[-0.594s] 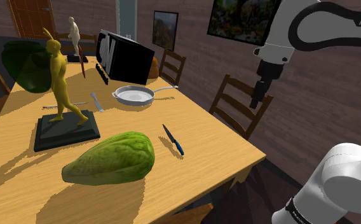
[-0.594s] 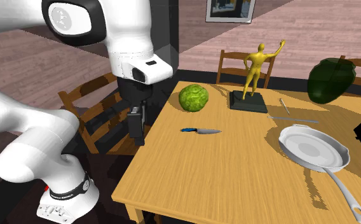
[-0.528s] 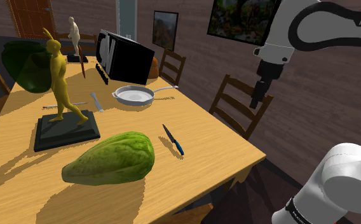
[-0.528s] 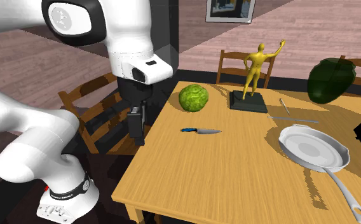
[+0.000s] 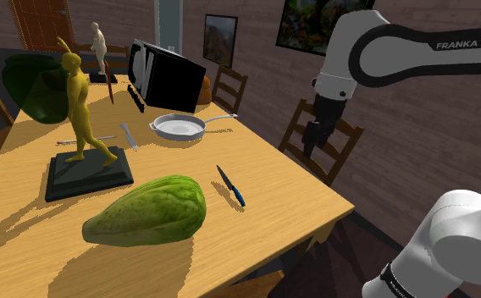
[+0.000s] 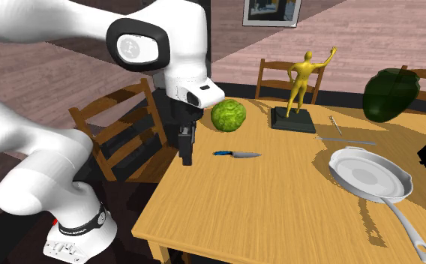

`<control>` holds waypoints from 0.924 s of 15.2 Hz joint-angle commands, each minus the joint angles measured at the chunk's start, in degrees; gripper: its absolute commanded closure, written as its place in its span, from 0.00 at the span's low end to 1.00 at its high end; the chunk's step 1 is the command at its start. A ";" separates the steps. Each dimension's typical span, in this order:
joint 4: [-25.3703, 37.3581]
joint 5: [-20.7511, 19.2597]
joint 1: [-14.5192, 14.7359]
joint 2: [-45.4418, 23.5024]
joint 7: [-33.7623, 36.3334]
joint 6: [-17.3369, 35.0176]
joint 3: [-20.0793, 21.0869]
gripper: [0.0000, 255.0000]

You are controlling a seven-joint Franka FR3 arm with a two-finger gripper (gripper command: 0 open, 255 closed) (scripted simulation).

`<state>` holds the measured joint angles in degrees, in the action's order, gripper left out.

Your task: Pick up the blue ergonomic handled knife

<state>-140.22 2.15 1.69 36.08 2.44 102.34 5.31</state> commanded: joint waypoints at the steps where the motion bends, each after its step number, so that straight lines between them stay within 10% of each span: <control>1: 0.36 1.57 0.58 -3.05 3.82 2.55 2.30 0.00; 14: 11.52 3.34 1.87 -28.28 25.43 16.15 13.03 0.00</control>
<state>-129.98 5.92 3.59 10.47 26.14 117.16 17.73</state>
